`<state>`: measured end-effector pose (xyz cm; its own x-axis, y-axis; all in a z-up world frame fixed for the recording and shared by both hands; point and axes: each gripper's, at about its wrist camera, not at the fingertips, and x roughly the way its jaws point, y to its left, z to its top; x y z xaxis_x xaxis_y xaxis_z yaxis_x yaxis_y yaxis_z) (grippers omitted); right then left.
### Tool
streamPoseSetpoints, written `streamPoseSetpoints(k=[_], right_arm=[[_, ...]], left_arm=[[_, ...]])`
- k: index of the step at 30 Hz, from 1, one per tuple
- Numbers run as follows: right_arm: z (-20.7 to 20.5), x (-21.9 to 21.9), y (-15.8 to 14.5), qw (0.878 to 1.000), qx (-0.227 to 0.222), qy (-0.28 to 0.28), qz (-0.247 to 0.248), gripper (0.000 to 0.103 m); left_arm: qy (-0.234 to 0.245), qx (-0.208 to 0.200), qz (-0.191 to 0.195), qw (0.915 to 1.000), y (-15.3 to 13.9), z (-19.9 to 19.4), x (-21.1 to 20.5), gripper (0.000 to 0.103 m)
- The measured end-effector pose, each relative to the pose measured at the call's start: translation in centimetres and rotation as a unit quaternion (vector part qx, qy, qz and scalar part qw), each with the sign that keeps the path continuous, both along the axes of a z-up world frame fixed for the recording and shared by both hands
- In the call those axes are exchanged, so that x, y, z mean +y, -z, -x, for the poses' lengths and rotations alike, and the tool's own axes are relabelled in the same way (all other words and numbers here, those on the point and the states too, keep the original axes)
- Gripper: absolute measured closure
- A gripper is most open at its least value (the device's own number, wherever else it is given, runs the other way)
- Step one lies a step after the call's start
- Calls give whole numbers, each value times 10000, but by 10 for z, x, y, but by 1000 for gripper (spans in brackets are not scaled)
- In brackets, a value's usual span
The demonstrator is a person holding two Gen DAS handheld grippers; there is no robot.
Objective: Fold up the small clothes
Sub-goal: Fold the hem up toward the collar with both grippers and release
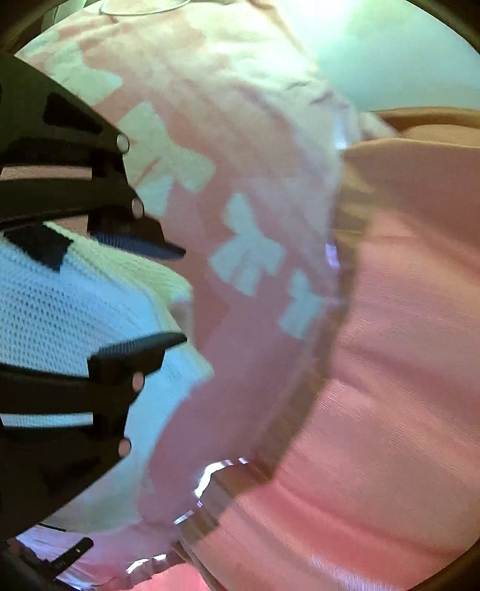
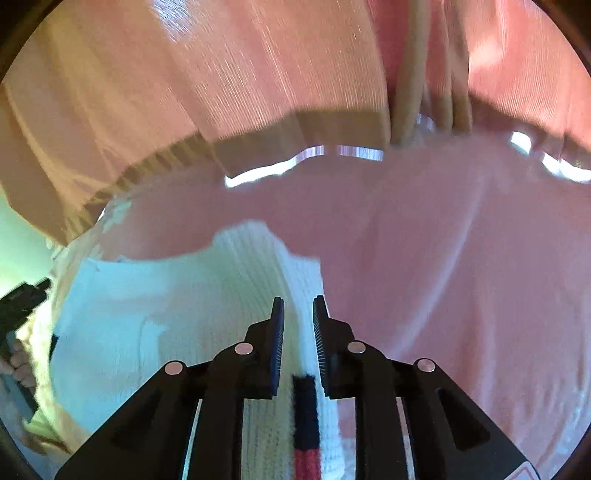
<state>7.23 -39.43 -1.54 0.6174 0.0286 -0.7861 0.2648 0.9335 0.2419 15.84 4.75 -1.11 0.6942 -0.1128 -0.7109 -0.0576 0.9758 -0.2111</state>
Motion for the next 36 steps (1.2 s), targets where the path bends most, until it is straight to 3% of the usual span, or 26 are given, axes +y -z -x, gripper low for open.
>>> streamPoseSetpoints(k=[3,6,9,11,12,14,17,20,22,23,24,25,26,27,29,30,32,35,36], right_arm=[[-8,14,-4,9994,-175,-283,12,83],[-23,34,8,9978,15,-653,-115,87],[-42,42,30,9963,302,-761,263,95],[-53,28,43,9957,531,-409,642,103],[-56,17,46,9970,563,-279,446,103],[-53,6,38,9991,428,-18,-21,103],[-52,22,18,9985,38,-411,372,101],[-59,12,17,9982,60,-181,565,93],[-59,-4,17,9993,7,46,376,72],[-61,-11,21,9996,78,77,277,53],[-64,-14,26,9996,204,35,214,53],[-66,-16,32,9994,287,4,185,56],[-69,-15,39,9993,351,-87,110,78],[-72,-13,42,9991,373,-186,-24,88],[-70,-7,31,9997,154,-156,-58,96],[-67,-4,17,9998,-77,-173,-1,96],[-66,-3,8,9995,-254,-128,161,96],[-78,-14,43,9984,474,-46,292,95],[-76,-15,48,9984,516,-11,245,95]], left_arm=[[548,-124,-119,9983,0,-1,-27,54],[864,112,-566,9946,26,-14,-61,54],[612,509,-1132,9904,58,-31,-73,54],[409,728,-1227,9889,72,-43,-65,54],[333,740,-1194,9895,74,-46,-60,54],[310,711,-1119,9907,71,-48,-54,54],[276,676,-1138,9908,68,-46,-54,54],[211,695,-1234,9897,69,-46,-52,54],[226,670,-1355,9883,72,-46,-50,54],[240,658,-1422,9874,71,-44,-52,54],[253,650,-1476,9866,72,-44,-52,53],[245,647,-1516,9860,73,-44,-51,53],[223,655,-1525,9859,73,-44,-49,53],[201,669,-1509,9861,74,-45,-48,53],[133,685,-1454,9869,74,-46,-45,52],[65,697,-1521,9859,74,-47,-44,40],[-194,833,-1548,9842,82,-52,-36,31],[-276,999,-1063,9889,87,-56,-24,31],[-272,1013,-1032,9891,86,-56,-23,31]])
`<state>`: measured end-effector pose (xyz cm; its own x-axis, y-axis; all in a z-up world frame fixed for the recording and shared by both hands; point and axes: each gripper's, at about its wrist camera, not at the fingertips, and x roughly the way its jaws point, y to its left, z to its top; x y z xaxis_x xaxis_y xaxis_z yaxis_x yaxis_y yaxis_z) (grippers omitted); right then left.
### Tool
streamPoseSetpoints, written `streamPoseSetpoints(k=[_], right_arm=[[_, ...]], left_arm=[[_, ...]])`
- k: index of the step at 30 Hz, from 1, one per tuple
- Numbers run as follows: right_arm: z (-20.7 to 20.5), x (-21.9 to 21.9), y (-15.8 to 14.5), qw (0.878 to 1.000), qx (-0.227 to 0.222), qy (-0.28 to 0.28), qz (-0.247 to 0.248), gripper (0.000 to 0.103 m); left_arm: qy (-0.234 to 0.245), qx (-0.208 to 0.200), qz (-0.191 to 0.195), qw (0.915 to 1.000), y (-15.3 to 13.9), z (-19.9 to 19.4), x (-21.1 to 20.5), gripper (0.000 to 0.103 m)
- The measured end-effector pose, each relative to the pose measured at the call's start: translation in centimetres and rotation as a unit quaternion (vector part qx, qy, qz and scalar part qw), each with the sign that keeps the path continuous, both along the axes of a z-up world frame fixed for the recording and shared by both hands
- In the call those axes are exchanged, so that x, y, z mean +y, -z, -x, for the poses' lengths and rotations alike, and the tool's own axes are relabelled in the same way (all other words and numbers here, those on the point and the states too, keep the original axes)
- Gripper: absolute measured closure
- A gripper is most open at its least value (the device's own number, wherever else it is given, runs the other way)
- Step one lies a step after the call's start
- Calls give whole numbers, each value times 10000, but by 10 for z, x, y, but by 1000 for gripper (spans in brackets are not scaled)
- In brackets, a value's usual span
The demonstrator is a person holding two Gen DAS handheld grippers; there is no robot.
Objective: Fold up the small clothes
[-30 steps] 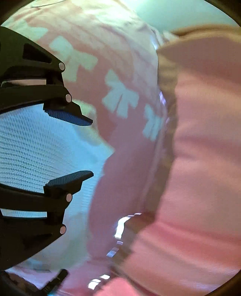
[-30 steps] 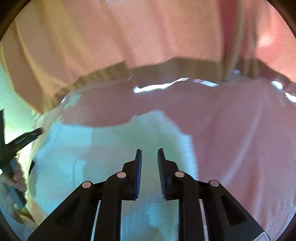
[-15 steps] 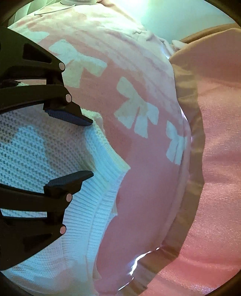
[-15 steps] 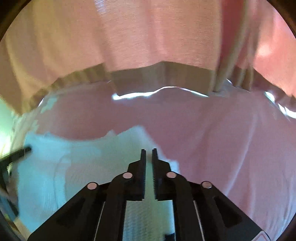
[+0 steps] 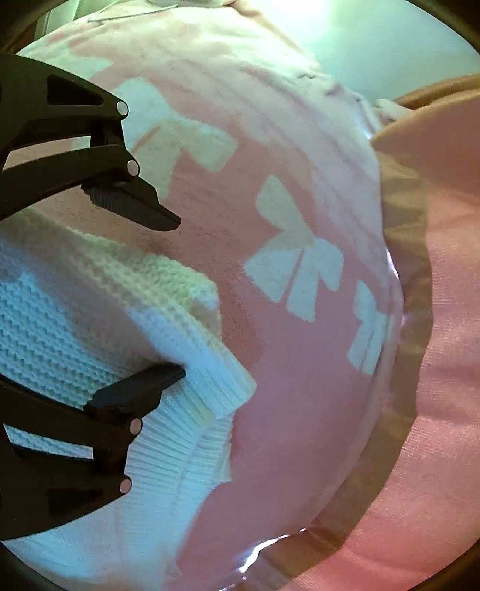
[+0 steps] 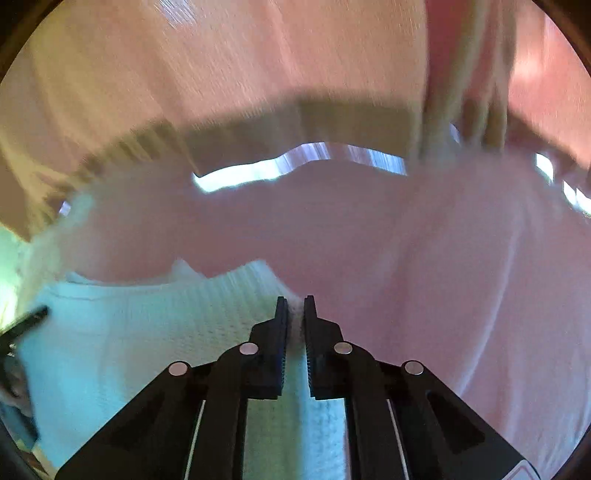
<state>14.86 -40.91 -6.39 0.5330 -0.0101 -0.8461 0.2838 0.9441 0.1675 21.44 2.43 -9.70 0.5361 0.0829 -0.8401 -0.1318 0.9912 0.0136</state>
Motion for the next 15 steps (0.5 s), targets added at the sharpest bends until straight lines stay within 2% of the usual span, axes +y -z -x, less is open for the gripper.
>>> streamPoseSetpoints(k=[1,4,7,9,11,14,15], right_arm=[[2,0,-4,10000,-76,30,2,94],[23,16,-49,9981,-576,-128,196,94],[61,36,-72,9966,-715,-385,102,94],[85,53,-68,9971,-474,-595,20,94],[102,69,-51,9959,-191,-880,98,94],[111,69,-17,9920,356,-936,769,100],[117,60,-14,9933,316,-908,640,101]], left_arm=[[8,-24,-24,10000,-2,1,-1,31],[99,-236,-207,9995,-16,14,-9,34],[417,-634,-25,9971,-43,40,-17,34],[725,-859,82,9936,-57,64,-24,34],[1057,-903,123,9902,-57,88,-32,34],[1457,-460,126,9882,-34,109,-45,34],[1527,-327,23,9877,-25,113,-46,34]])
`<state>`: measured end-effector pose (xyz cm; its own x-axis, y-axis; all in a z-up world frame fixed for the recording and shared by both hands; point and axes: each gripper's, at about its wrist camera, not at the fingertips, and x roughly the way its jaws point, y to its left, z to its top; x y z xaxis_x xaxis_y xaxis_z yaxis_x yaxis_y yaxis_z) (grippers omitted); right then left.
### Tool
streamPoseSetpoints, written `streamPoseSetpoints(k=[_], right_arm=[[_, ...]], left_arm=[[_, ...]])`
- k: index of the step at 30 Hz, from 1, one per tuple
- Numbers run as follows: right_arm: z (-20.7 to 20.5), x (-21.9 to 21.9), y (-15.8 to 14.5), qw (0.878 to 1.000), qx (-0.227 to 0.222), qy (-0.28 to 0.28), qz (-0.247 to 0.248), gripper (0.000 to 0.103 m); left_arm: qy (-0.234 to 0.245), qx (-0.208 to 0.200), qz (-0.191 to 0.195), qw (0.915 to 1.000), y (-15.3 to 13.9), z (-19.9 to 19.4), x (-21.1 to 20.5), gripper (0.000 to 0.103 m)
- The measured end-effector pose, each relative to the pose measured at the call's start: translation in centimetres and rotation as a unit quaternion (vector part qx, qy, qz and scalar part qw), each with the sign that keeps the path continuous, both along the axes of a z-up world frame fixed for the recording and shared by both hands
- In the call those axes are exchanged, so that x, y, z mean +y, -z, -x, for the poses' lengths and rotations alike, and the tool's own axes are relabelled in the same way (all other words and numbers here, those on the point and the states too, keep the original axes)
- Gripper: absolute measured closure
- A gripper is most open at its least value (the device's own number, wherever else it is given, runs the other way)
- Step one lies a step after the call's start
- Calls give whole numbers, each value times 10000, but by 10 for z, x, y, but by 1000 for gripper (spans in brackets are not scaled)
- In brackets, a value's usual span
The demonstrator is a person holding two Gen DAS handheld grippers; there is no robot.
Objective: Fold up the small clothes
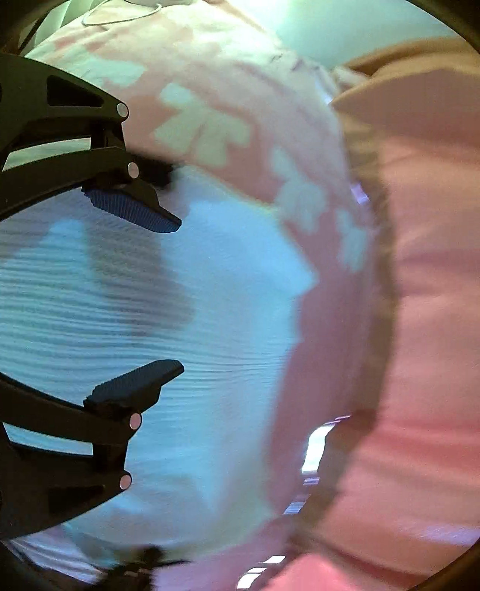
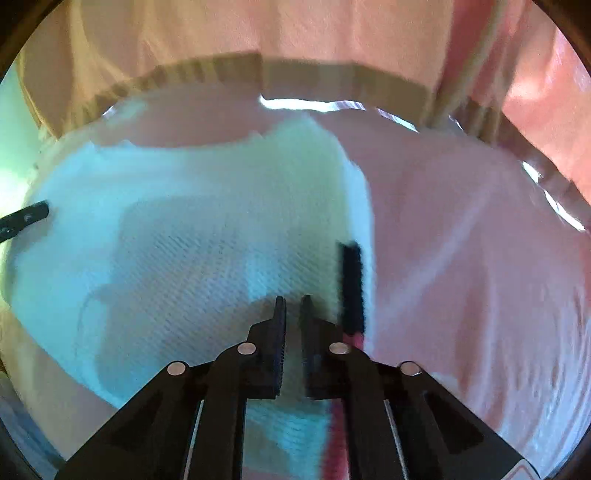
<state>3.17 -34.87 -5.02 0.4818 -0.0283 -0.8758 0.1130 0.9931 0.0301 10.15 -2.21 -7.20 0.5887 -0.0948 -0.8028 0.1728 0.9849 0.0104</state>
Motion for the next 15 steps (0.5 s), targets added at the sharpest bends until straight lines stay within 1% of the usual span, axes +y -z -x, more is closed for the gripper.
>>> streamPoseSetpoints(k=[1,2,4,5,6,7,8,9,10,11,12,13,15], right_arm=[[8,-12,-3,9997,-79,193,-162,102],[16,-19,-9,9989,-147,403,-185,103],[29,-21,-21,9973,-351,569,-306,96],[33,-14,-28,9965,-459,453,-531,95],[35,-2,-31,9955,-541,241,-742,95],[36,10,-32,9947,-583,38,-843,95],[34,30,-28,9945,-530,-268,-866,95],[34,45,-22,9944,-446,-488,-819,97],[33,56,-14,9952,-305,-664,-652,101],[32,61,0,9968,-80,-740,-287,103],[34,56,9,9972,47,-745,-78,103],[38,47,13,9973,23,-725,-88,103],[46,15,10,9990,96,-323,-291,103]], left_arm=[[2,52,-214,9998,11,4,0,34],[24,-13,-372,9993,18,9,0,32],[102,-337,-588,9977,17,21,-1,33],[41,-492,-667,9966,13,28,-3,33],[1,-543,-658,9964,11,32,-3,34],[-3,-564,-546,9969,7,39,-6,34],[43,-519,-452,9976,5,42,-9,34],[73,-475,-420,9980,5,43,-12,33],[64,-449,-478,9978,6,45,-14,33],[44,-436,-653,9969,11,45,-15,30],[59,-443,-707,9965,13,46,-13,28],[74,-469,-680,9966,12,44,-9,27],[4,-467,-607,9971,12,43,2,27]])
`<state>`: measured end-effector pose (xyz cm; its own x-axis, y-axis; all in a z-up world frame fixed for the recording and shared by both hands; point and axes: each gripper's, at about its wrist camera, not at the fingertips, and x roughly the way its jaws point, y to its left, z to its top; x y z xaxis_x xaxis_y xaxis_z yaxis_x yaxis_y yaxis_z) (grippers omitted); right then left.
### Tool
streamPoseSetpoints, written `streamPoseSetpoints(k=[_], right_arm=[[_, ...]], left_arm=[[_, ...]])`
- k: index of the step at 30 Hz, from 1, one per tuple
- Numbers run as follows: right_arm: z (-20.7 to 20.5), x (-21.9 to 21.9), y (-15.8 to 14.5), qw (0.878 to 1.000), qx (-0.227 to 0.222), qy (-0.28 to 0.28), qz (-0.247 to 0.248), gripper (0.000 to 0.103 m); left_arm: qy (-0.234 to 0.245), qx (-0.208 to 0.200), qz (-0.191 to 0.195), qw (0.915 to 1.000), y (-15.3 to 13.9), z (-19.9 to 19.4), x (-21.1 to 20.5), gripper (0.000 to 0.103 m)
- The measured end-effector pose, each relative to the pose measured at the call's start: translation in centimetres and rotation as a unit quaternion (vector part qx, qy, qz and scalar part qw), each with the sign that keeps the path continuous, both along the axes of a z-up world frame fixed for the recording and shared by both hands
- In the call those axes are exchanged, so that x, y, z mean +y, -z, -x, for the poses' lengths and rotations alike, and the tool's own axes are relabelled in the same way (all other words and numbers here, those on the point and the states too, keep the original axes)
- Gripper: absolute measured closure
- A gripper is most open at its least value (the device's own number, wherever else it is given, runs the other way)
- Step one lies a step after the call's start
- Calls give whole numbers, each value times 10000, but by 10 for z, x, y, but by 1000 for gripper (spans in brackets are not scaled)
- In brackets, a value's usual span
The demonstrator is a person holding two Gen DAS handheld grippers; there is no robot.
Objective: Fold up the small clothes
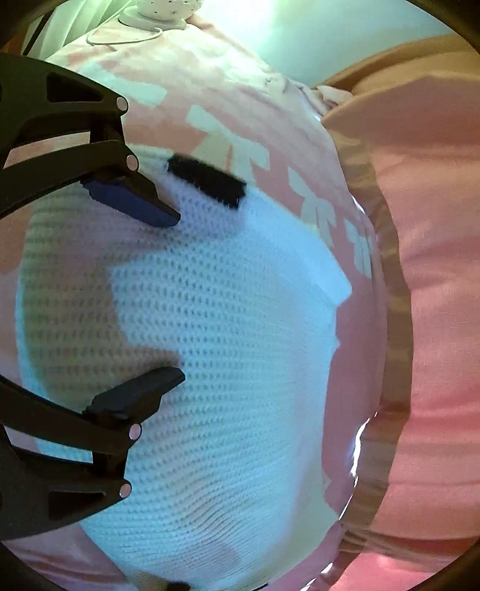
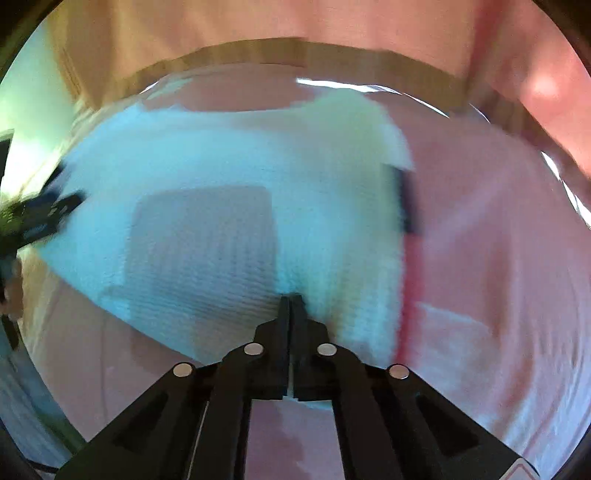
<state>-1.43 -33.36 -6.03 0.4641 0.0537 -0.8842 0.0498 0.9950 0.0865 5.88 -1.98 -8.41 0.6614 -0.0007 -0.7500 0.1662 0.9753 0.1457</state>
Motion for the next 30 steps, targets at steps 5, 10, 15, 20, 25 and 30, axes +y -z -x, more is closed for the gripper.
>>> streamPoseSetpoints(k=[5,10,15,20,25,30], right_arm=[[18,-29,-8,9976,-62,602,-336,103],[20,-6,-10,9985,-192,407,312,103],[14,-26,-4,9969,-41,779,-118,101],[19,-46,-20,9885,-533,1400,-182,44],[8,-49,16,9890,128,1292,-703,59],[21,-38,-11,9921,-288,1103,-521,96]], left_arm=[[-11,-48,27,10000,-1,4,6,27],[73,-5,252,9997,-10,22,-3,26],[32,15,179,9998,-6,29,-5,26],[-64,105,201,9997,-6,30,-3,26],[-71,91,113,9999,-4,29,-5,25],[-66,121,132,9998,-4,29,-3,25]])
